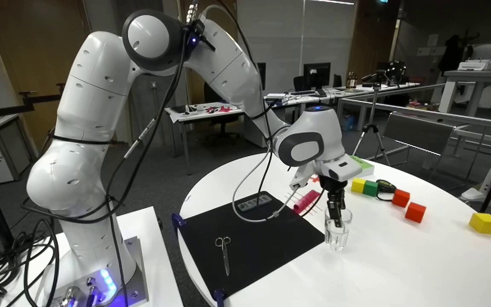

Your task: Remove the scissors from the cup, then move the cup to the right

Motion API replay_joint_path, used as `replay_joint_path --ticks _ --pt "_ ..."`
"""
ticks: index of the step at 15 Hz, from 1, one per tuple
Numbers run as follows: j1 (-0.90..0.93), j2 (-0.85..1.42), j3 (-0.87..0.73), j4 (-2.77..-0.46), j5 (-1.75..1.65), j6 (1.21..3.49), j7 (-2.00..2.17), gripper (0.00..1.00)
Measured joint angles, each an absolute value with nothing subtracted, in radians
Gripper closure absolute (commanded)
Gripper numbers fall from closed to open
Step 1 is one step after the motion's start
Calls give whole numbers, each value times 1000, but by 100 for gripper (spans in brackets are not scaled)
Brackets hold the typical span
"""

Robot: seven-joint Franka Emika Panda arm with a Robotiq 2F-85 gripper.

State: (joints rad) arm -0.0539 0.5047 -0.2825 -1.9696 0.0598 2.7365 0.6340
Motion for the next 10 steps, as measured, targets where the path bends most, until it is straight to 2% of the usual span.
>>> replay_joint_path --ticks 6,7,10 --pt "-53 549 -294 -1955 59 2737 634 39" --pt "-51 554 -294 -1953 59 2737 634 3" --pt "-49 561 -294 -1946 59 2738 634 0"
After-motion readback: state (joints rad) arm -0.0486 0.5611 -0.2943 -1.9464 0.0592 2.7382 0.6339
